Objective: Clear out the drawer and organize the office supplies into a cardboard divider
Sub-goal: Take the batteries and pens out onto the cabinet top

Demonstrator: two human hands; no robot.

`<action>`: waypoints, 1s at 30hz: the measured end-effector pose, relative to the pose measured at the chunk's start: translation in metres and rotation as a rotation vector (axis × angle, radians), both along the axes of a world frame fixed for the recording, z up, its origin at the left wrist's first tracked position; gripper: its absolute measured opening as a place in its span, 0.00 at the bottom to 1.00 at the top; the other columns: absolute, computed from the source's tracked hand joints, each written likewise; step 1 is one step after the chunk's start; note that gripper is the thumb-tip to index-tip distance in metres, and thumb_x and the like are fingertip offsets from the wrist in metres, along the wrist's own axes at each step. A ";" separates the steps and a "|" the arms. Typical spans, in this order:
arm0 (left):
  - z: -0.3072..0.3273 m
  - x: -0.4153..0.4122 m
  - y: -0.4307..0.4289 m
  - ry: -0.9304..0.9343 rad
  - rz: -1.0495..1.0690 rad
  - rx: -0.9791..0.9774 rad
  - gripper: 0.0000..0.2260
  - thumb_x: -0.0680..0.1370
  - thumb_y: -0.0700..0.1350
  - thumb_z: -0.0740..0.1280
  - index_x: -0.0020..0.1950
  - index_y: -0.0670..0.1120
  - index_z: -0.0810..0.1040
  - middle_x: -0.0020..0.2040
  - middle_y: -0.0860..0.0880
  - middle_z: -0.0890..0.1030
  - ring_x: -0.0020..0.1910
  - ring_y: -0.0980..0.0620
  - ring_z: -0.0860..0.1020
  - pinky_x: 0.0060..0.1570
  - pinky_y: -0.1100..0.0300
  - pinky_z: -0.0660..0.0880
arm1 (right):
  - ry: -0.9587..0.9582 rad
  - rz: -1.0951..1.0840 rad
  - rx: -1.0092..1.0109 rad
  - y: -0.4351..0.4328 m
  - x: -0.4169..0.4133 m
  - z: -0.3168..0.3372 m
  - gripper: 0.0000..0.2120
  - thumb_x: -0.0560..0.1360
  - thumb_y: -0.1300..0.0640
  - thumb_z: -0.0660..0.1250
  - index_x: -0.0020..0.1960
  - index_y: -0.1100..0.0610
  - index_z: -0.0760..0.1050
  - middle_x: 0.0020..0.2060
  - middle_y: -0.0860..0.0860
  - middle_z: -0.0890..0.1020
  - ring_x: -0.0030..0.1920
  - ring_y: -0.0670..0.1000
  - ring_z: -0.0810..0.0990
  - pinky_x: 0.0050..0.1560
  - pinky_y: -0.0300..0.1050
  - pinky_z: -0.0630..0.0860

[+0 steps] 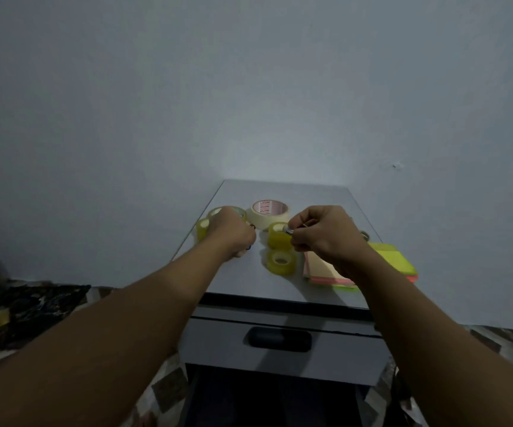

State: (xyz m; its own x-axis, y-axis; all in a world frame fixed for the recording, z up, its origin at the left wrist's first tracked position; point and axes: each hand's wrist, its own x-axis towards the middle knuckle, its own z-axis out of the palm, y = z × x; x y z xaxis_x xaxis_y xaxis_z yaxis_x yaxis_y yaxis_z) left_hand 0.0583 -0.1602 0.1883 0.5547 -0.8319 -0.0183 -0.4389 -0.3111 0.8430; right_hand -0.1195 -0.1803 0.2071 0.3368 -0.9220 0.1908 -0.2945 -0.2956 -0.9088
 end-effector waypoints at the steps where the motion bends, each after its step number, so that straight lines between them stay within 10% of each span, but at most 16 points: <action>1: -0.002 -0.002 -0.005 0.003 -0.006 0.001 0.04 0.70 0.33 0.72 0.40 0.36 0.78 0.40 0.35 0.84 0.31 0.44 0.80 0.35 0.51 0.80 | 0.009 -0.002 -0.004 -0.003 -0.001 -0.002 0.06 0.68 0.73 0.71 0.39 0.64 0.80 0.35 0.60 0.83 0.34 0.54 0.80 0.45 0.59 0.82; 7: -0.007 0.003 -0.020 0.070 -0.013 -0.003 0.06 0.70 0.34 0.71 0.45 0.35 0.79 0.38 0.36 0.82 0.31 0.44 0.77 0.33 0.53 0.74 | 0.099 0.009 -0.016 -0.014 -0.004 -0.005 0.07 0.69 0.70 0.73 0.45 0.62 0.81 0.41 0.58 0.84 0.37 0.52 0.80 0.38 0.43 0.81; 15: 0.019 0.033 0.016 0.106 0.013 -0.086 0.08 0.72 0.43 0.69 0.43 0.37 0.80 0.35 0.40 0.81 0.29 0.45 0.77 0.34 0.55 0.76 | 0.098 -0.004 -0.041 -0.014 0.017 -0.002 0.06 0.67 0.69 0.73 0.41 0.60 0.81 0.39 0.59 0.84 0.37 0.54 0.81 0.45 0.58 0.83; 24: 0.002 0.083 0.061 0.021 0.076 -0.116 0.08 0.74 0.41 0.68 0.44 0.37 0.83 0.36 0.41 0.81 0.33 0.47 0.77 0.34 0.56 0.74 | 0.246 0.070 -0.134 -0.012 0.089 -0.006 0.05 0.68 0.68 0.71 0.41 0.60 0.82 0.34 0.53 0.80 0.38 0.54 0.79 0.41 0.49 0.79; 30: -0.012 0.086 0.063 0.053 0.042 -0.088 0.11 0.75 0.41 0.66 0.48 0.34 0.81 0.35 0.42 0.79 0.32 0.47 0.74 0.34 0.55 0.71 | 0.458 0.095 -0.293 -0.016 0.112 -0.019 0.08 0.73 0.63 0.70 0.52 0.61 0.82 0.50 0.56 0.82 0.46 0.51 0.78 0.45 0.41 0.74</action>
State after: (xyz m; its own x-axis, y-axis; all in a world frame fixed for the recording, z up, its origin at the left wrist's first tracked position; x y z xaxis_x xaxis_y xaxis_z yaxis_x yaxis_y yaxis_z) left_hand 0.1443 -0.0970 0.1768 0.5893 -0.8075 0.0242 -0.3813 -0.2517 0.8895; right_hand -0.0076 -0.1961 0.1882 0.5246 -0.8141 0.2490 -0.6004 -0.5611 -0.5698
